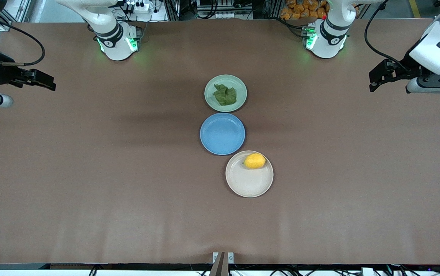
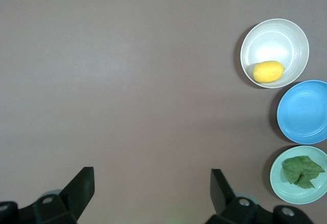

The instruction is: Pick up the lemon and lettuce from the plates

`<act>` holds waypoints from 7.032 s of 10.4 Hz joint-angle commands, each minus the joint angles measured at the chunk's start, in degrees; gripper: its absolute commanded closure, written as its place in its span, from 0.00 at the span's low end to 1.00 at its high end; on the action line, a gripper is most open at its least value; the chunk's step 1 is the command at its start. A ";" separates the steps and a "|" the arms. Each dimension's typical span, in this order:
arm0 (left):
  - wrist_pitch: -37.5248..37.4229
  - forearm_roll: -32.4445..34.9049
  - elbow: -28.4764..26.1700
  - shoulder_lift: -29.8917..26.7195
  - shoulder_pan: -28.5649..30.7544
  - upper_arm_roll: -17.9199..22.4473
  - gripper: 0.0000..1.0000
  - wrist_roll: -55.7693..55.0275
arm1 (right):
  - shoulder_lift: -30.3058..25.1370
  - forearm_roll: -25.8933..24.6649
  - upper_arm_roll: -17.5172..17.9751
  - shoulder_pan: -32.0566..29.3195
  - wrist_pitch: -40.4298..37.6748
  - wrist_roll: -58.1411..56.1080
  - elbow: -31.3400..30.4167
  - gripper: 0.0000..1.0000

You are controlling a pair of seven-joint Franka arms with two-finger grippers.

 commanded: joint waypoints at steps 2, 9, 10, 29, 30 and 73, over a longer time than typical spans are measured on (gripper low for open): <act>-0.85 1.07 0.19 -0.05 -0.03 0.29 0.00 3.58 | 0.47 1.05 0.59 -1.23 -0.90 -0.95 1.12 0.00; -0.85 0.89 0.54 2.06 -0.56 0.03 0.00 2.70 | 0.56 1.05 0.59 -1.23 -1.26 -0.95 1.03 0.00; -0.85 0.46 0.53 2.41 -0.21 0.03 0.00 2.70 | 0.56 1.05 0.68 -1.23 -1.26 -0.95 1.03 0.00; 33.24 4.22 2.64 37.46 -17.95 -0.06 0.00 -38.05 | 4.06 8.96 1.03 22.39 9.28 17.56 -3.97 0.00; 33.25 4.32 4.56 39.04 -18.31 -0.06 0.00 -40.51 | 5.55 9.66 1.03 24.85 11.12 21.07 -3.98 0.00; 32.73 11.09 2.14 38.64 -24.47 4.25 1.00 -84.77 | 30.71 10.99 0.51 54.59 64.25 65.06 -22.00 1.00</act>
